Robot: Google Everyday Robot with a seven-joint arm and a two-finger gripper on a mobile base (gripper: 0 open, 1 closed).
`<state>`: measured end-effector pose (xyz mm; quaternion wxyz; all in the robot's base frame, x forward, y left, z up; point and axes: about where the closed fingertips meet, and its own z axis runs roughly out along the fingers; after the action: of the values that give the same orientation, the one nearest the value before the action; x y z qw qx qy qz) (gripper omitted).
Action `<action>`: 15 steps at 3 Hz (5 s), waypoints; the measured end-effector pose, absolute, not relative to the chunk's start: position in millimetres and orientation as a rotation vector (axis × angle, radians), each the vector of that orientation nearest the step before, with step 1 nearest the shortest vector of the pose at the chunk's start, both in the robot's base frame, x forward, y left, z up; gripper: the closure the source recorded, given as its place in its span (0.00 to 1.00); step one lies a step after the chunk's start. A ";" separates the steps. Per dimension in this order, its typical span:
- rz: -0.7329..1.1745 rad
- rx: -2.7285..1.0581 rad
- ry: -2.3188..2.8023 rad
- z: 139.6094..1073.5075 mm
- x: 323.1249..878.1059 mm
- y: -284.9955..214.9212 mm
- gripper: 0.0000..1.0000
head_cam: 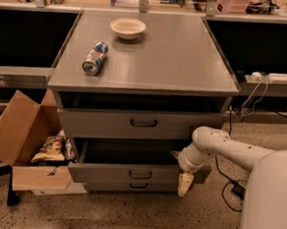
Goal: Open middle drawer
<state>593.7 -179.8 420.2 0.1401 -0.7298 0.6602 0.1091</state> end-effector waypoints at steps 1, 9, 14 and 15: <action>0.266 -2.178 1.978 402.7 589.7 -186.3 0.00; 0.387 -2.228 2.060 425.5 519.0 -182.5 1.00; 0.434 -2.162 2.085 434.3 508.3 -175.6 1.00; 0.453 -2.146 2.095 433.4 502.1 -175.1 1.00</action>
Offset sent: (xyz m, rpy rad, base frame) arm -0.0210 -0.0091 -0.0192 -0.2190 0.0782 0.0310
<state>502.1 -175.1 433.4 0.0543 -0.7064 0.6898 0.1490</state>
